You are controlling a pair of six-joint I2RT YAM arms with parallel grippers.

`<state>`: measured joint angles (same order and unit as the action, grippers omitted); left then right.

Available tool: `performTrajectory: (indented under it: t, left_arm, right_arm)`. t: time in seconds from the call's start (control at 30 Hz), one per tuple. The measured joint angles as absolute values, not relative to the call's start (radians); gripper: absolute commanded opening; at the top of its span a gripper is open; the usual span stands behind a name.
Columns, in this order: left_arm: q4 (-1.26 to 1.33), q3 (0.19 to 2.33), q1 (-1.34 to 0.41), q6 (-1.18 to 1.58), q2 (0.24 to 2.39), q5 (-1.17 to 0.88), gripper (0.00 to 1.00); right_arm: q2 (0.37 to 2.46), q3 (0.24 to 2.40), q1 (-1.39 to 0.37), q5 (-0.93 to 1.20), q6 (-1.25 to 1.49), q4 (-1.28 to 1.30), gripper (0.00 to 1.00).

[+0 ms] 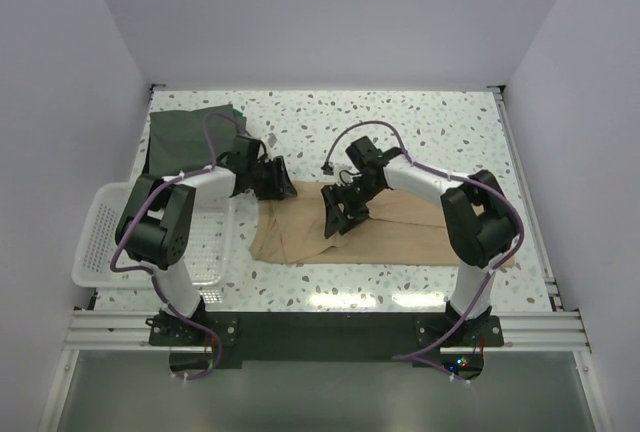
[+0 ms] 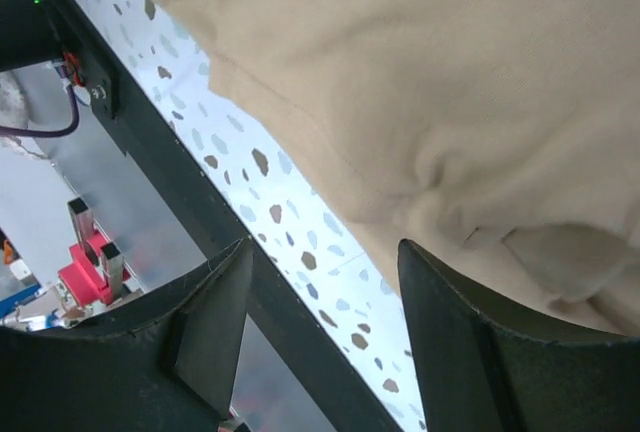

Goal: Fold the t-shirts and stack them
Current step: Fold the tshirt

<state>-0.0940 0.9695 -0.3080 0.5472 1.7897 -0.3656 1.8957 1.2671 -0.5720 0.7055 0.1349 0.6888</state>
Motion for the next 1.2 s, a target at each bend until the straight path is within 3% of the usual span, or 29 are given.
performTrajectory:
  t: [0.27, 0.77, 1.2]
  left_arm:
    - [-0.171, 1.023, -0.309, 0.489, 1.79, -0.353, 0.54]
    - [-0.35, 1.179, -0.377, 0.444, 1.76, -0.413, 0.57]
    - [-0.414, 1.232, -0.419, 0.411, 1.97, -0.591, 0.57]
  right_arm:
    - [1.763, 1.293, -0.534, 0.635, 0.149, 0.722, 0.68]
    - [1.763, 1.295, -0.236, 0.276, 0.202, 0.702, 0.69]
    - [1.859, 1.226, -0.157, 0.14, 0.245, 0.675, 0.69]
